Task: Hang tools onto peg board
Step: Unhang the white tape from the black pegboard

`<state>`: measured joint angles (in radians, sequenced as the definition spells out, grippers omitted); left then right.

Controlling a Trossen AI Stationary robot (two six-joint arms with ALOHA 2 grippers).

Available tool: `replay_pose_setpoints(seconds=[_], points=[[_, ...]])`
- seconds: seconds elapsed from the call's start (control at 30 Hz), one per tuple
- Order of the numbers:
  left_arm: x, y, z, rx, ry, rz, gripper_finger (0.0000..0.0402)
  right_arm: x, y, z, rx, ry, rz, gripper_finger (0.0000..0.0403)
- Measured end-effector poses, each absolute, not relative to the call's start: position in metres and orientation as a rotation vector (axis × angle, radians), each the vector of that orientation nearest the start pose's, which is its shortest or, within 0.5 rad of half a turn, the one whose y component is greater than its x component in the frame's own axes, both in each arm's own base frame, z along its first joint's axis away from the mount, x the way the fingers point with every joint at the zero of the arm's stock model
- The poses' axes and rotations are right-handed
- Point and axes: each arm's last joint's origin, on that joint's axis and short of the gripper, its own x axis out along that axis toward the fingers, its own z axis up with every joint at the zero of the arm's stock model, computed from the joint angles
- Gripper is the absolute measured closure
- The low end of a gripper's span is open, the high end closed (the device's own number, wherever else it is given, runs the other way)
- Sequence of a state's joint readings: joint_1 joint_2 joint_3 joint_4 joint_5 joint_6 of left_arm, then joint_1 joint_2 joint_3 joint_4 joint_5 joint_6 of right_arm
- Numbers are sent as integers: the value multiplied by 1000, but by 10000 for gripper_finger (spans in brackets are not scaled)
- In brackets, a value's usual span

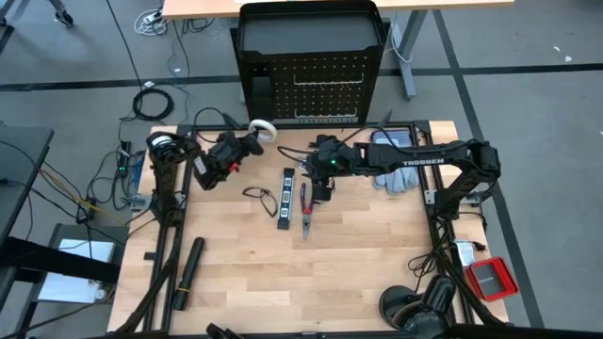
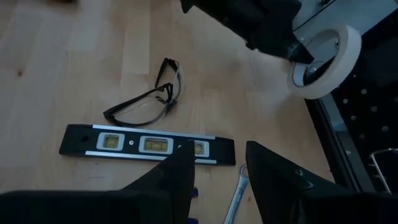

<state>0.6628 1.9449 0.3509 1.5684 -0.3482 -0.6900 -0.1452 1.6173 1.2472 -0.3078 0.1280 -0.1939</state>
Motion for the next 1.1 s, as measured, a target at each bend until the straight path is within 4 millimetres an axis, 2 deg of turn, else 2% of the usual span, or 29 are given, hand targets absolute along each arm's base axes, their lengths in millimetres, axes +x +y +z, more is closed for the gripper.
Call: replay_pose_setpoints(seconds=[0.2,0.4,0.53,0.83,1.0,1.1], points=[[196,154,116,-517,-290,941,368,353,-55,274,-171,709,-198,251],[180,130,112,-533,-120,896,368,353,-55,273,-172,712,-197,251],[169,116,113,-523,-115,922,368,353,-55,274,-172,706,-198,251],[165,108,117,-486,-108,928,366,353,-55,274,-169,702,-199,251],[168,102,111,-408,5,902,365,354,-50,273,-196,690,-78,251],[168,100,104,-393,92,879,360,354,-48,266,-190,665,-30,251]])
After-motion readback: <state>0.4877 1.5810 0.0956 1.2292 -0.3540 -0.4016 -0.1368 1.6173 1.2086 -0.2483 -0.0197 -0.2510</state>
